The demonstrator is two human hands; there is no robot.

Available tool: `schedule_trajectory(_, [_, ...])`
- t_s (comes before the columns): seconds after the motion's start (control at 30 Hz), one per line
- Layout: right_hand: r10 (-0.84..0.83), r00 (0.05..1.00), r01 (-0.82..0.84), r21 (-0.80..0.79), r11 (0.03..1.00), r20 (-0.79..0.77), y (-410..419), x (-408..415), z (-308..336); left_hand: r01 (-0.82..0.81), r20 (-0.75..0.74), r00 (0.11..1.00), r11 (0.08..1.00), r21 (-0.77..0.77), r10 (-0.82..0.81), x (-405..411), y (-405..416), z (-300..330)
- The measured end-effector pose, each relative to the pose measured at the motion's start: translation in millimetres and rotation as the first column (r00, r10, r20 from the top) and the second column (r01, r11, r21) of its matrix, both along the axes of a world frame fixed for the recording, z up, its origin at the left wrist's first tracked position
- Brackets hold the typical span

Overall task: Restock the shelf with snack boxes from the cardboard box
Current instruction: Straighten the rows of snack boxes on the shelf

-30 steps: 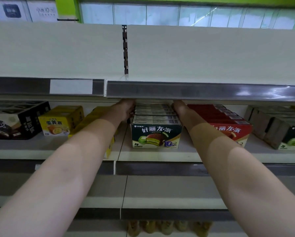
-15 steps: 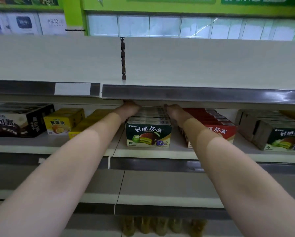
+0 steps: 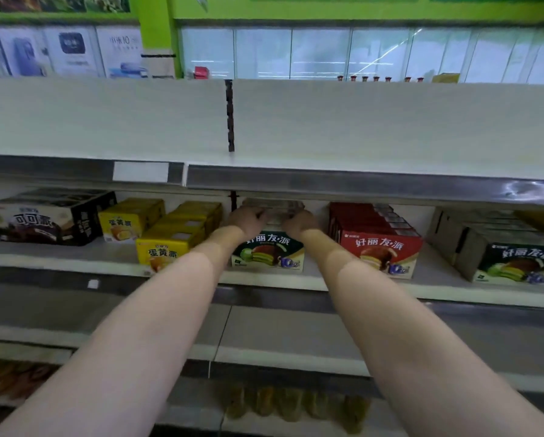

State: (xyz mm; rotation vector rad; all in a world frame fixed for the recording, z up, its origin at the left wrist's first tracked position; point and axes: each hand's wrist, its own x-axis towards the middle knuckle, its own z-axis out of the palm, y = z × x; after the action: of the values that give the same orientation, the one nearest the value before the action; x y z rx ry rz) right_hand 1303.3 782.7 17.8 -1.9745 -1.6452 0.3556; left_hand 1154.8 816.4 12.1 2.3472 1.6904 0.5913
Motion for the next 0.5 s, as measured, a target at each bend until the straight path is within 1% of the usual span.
schedule_trajectory(0.1, [-0.012, 0.999, 0.013, 0.028, 1.000, -0.052, -3.9, -1.5, -1.2, -0.007, 0.001, 1.000, 0.999, 0.036, 0.007, 2.2, 1.5, 0.8])
schedule_trajectory(0.17, [-0.017, 0.998, 0.020, 0.043, 0.999, -0.057, -5.4, -0.8, -1.6, -0.021, -0.044, 0.999, 0.998, 0.061, 0.024, 4.3, -0.4, 2.2])
schedule_trajectory(0.23, [0.011, 0.999, -0.009, 0.045, 0.999, -0.047, -4.1, 2.8, -1.9, -0.043, -0.115, 0.992, 0.995, 0.093, 0.054, 7.2, -2.8, 6.6])
schedule_trajectory(0.3, [0.043, 0.997, -0.038, 0.071, 0.997, -0.065, -5.8, 7.9, 2.8, -0.055, -0.133, 0.989, 0.990, 0.132, 0.072, 12.5, -5.0, 13.5])
schedule_trajectory(0.33, [0.049, 0.995, -0.041, 0.097, 0.994, -0.082, -7.5, 11.6, 6.6, -0.064, -0.100, 0.992, 0.988, 0.143, 0.079, 17.3, -4.8, 16.5])
schedule_trajectory(0.43, [0.013, 0.995, 0.008, 0.219, 0.976, -0.095, -20.4, 28.7, 21.2, -0.078, 0.062, 0.996, 0.984, 0.157, 0.069, 45.8, -15.4, 28.3])
schedule_trajectory(0.5, [-0.008, 0.999, 0.021, 0.251, 0.968, -0.054, -30.0, 47.8, 25.9, -0.038, 0.109, 0.994, 0.990, 0.137, 0.023, 74.3, -28.2, 35.6])
